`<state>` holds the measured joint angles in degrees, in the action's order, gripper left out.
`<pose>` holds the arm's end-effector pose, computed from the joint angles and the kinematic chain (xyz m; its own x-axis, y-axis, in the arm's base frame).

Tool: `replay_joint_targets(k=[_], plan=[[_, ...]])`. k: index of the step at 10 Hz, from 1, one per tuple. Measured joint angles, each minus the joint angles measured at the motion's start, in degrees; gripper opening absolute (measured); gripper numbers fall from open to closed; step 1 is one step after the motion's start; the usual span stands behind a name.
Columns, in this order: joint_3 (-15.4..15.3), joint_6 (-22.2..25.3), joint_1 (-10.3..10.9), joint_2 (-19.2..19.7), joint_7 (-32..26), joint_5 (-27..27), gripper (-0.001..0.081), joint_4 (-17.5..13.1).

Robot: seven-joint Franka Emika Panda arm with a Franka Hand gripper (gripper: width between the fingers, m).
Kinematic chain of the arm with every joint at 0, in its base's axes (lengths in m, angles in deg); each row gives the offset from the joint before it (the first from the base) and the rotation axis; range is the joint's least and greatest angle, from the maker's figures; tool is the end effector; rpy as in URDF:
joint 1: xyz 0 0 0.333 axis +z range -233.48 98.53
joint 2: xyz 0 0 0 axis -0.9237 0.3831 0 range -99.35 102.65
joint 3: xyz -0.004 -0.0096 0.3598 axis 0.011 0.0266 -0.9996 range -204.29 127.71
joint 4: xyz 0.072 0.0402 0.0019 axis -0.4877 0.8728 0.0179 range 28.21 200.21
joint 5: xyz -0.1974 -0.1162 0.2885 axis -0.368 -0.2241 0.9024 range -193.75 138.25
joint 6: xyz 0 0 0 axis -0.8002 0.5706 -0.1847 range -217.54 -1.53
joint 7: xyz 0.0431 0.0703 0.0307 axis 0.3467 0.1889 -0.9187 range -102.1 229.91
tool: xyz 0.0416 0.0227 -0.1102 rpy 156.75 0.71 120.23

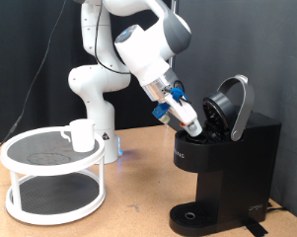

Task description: Make a cup of coffee with the keurig machine

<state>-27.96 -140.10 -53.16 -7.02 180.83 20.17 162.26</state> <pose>0.4629 0.0424 0.4342 -0.7731 -0.3924 -0.4983 -0.5856 0.7433 0.3233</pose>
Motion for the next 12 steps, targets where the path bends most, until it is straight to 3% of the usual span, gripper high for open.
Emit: replay_joint_targets(k=[5, 6, 7, 8, 9, 10, 12], plan=[[-0.79, -1.92, 0.0, 1.45, -0.73, 1.33, 0.0313, -0.17], [-0.79, -1.92, 0.0, 1.58, -0.74, 1.33, 0.037, -0.08], [-0.78, -1.92, -0.01, 1.84, -0.8, 1.35, 0.037, -0.05], [-0.72, -1.97, -0.02, 2.05, -0.94, 1.74, 0.0555, -0.33], [-0.6, -1.97, -0.04, 2.18, -1.29, 2.18, 0.0555, -0.65], [-0.45, -1.68, -0.07, 2.18, -1.95, 2.88, 0.0693, -0.81], [0.92, 2.71, -0.49, 1.21, -4.08, 4.78, 0.0723, -1.08]])
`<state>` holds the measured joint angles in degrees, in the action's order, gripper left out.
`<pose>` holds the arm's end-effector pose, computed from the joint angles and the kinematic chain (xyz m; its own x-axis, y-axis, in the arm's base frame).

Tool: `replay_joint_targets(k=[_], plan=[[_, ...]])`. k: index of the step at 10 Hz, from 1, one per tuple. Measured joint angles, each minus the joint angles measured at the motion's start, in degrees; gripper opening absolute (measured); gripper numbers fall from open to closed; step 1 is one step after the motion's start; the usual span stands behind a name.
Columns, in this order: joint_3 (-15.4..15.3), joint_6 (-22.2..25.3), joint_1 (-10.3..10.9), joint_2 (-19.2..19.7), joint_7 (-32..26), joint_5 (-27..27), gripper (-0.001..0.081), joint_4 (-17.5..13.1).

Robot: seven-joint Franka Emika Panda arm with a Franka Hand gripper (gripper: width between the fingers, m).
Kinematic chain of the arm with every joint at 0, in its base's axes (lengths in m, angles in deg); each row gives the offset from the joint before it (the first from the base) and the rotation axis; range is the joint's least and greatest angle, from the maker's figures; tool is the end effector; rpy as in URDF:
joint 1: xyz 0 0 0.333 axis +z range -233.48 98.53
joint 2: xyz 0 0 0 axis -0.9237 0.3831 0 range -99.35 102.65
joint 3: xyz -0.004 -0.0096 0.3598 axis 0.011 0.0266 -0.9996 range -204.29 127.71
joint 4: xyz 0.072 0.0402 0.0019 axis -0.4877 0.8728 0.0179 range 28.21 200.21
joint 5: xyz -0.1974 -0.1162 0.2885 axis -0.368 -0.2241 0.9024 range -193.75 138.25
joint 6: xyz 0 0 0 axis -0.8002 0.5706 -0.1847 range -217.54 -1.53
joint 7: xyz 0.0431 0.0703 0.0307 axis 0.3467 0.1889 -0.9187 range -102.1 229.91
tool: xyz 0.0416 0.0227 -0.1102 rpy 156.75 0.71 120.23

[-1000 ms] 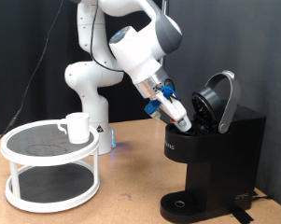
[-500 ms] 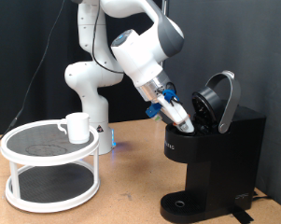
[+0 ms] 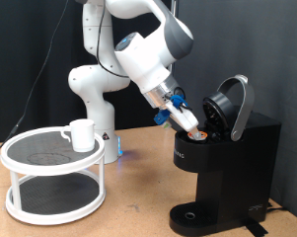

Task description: Make a cup of coffee with the keurig machine

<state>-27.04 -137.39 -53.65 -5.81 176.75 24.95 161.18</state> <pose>0.4679 0.0377 0.4308 -0.7694 -0.3636 -0.5252 -0.5914 0.7163 0.3704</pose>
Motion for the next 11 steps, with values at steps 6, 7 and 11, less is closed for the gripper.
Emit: replay_joint_targets(k=[6, 7, 11], plan=[[3.07, 8.46, -1.66, -4.17, -1.3, 0.19, 0.0734, -0.62], [3.25, 8.55, -1.69, -4.78, -1.31, 0.69, 0.0734, -1.12], [3.75, 10.45, -2.36, -8.43, 0.75, 0.62, 0.0734, -2.87]])
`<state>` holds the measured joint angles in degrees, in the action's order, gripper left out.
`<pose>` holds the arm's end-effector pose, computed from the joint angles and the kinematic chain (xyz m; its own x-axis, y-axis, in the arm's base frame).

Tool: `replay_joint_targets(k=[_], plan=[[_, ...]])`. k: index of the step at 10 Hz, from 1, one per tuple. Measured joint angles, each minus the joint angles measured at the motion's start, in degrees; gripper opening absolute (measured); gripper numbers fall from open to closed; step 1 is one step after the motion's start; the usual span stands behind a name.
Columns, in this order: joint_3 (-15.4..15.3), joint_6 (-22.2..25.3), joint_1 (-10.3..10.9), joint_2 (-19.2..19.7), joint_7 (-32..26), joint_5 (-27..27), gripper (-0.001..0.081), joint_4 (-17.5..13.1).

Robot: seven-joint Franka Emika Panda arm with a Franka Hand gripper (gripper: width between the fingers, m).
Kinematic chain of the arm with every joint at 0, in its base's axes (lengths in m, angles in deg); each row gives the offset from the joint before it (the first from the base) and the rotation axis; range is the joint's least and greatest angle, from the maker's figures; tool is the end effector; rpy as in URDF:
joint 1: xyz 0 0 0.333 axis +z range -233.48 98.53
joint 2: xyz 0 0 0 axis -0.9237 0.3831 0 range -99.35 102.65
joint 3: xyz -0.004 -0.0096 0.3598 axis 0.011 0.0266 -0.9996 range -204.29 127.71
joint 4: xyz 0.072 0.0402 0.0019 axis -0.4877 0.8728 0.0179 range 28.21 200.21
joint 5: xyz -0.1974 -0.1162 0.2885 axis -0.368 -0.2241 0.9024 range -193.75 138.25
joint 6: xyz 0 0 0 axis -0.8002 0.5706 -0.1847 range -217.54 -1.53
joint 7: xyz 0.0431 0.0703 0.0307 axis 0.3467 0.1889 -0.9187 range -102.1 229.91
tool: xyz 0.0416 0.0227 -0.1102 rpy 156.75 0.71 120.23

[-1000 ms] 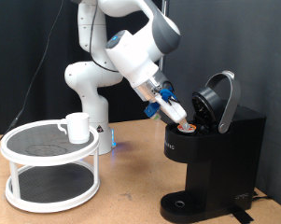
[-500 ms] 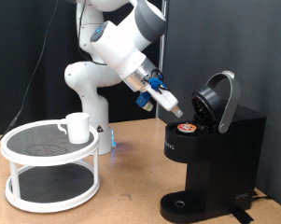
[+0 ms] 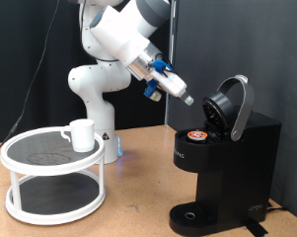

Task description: Make a cup of coffee with the keurig machine

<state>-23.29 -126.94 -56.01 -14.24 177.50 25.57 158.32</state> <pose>0.4482 0.0037 0.5107 -0.7236 -0.2849 -0.6287 -0.6240 0.6595 0.4193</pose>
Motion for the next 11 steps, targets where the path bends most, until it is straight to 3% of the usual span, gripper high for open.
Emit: replay_joint_targets(k=[7, 9, 11], plan=[[0.37, 4.98, -1.47, -2.48, 1.94, -0.7, 0.0734, -1.57], [0.52, 10.53, -0.67, -2.1, 1.83, 3.27, 0.0734, -3.76], [0.01, 12.39, 0.76, -1.99, 1.85, 7.9, 0.0734, -6.24]])
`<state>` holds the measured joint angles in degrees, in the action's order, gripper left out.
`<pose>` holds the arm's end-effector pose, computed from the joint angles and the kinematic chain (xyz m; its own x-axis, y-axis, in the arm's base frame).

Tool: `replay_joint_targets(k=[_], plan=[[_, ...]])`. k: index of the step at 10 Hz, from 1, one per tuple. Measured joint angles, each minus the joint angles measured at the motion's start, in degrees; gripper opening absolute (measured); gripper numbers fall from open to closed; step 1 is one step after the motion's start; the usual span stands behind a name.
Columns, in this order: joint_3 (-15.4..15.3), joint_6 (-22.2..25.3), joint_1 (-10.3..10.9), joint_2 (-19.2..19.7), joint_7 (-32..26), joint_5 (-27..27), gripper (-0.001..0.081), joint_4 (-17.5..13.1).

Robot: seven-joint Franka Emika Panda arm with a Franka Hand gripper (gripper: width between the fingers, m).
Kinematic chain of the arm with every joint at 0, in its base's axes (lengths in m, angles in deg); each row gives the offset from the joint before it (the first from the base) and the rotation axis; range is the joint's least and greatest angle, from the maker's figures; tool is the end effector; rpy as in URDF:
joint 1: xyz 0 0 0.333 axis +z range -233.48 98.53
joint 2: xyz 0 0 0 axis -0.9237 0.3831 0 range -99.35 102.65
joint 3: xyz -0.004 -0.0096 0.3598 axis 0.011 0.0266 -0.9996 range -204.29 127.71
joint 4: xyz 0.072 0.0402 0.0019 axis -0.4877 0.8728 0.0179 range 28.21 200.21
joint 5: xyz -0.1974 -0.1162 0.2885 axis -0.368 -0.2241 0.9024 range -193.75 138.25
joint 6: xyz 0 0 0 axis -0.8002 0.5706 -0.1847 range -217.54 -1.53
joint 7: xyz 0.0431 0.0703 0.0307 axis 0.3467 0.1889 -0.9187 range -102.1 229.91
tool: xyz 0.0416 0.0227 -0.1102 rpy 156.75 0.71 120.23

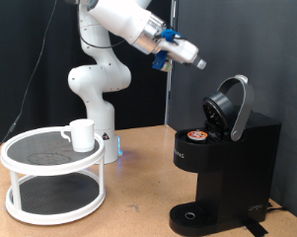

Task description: Make a cup of coffee with the keurig machine

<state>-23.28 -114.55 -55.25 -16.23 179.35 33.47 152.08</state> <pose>0.4434 0.0332 0.5773 -0.6863 -0.2141 -0.6951 -0.6916 0.4880 0.5325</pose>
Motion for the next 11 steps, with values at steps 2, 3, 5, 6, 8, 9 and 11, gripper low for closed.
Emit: replay_joint_targets(k=[2, 3, 5, 6, 8, 9, 11], plan=[[-1.72, -0.34, 1.35, 0.06, 0.66, 1.99, 0.0734, -1.89], [-3.15, -2.19, 1.84, 0.09, 1.81, 2.75, 0.0734, -2.48], [-6.8, -6.93, 2.29, 0.3, 6.42, 2.3, 0.0734, -3.42], [-7.98, -8.68, 2.22, 1.13, 8.48, 1.66, 0.0734, -4.18], [-7.73, -7.94, 2.21, 1.11, 7.04, 2.47, 0.0734, -4.03], [-7.68, -7.43, 2.25, 1.16, 6.91, 3.17, 0.0734, -4.04], [-8.95, -7.62, 2.63, 1.79, 7.21, 3.37, 0.0734, -4.67]])
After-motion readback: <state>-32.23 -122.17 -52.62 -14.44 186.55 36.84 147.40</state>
